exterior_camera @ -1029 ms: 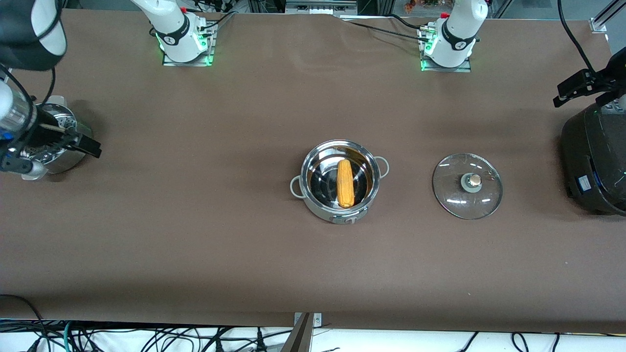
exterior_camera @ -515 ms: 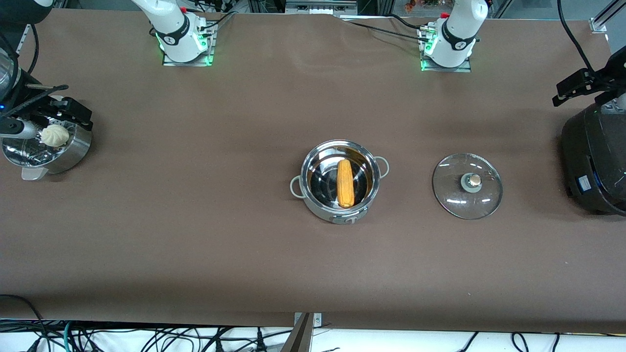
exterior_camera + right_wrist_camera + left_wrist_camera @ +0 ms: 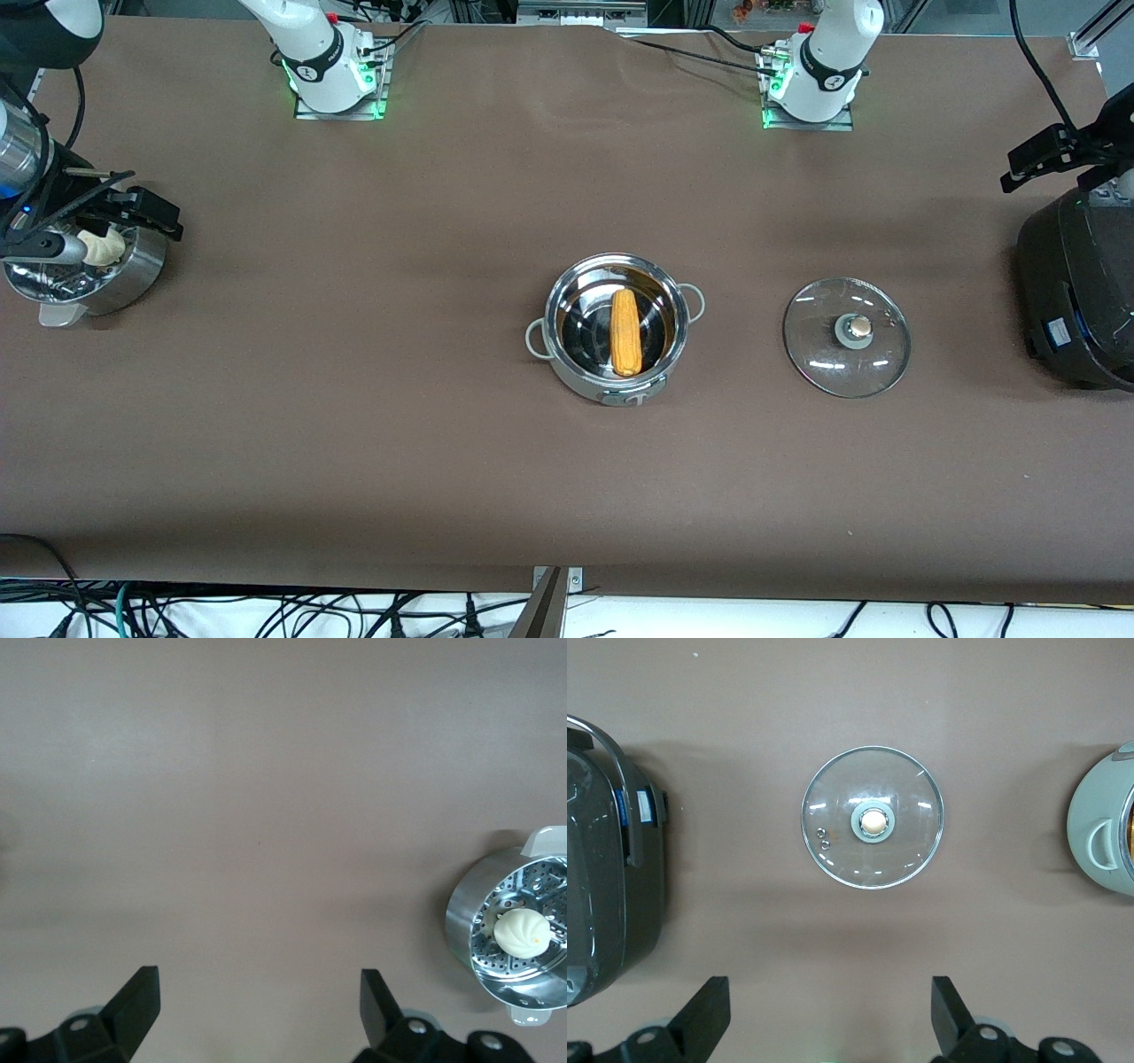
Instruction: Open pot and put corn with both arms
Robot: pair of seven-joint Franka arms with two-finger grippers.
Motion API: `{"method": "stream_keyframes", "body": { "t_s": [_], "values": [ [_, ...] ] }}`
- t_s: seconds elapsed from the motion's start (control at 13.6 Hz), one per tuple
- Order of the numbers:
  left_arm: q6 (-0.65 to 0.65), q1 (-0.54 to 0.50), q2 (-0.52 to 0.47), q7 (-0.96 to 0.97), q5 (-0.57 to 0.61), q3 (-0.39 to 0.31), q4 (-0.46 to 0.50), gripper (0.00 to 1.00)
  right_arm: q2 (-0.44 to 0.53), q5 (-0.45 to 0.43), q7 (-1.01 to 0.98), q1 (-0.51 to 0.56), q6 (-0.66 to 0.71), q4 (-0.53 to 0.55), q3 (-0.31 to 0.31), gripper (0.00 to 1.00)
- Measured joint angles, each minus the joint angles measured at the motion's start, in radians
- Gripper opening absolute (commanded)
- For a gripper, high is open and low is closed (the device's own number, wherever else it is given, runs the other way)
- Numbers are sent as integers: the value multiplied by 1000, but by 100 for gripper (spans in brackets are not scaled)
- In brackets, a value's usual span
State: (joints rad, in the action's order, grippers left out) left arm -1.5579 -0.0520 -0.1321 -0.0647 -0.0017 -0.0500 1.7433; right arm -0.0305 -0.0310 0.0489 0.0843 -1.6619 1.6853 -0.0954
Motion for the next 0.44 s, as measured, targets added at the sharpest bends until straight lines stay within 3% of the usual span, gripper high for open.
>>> {"method": "stream_keyframes", "body": {
  "t_s": [0.44],
  "values": [
    [0, 0, 0, 0, 0, 0, 0, 100, -5, 0, -4, 4, -2, -3, 0, 100]
  ]
}}
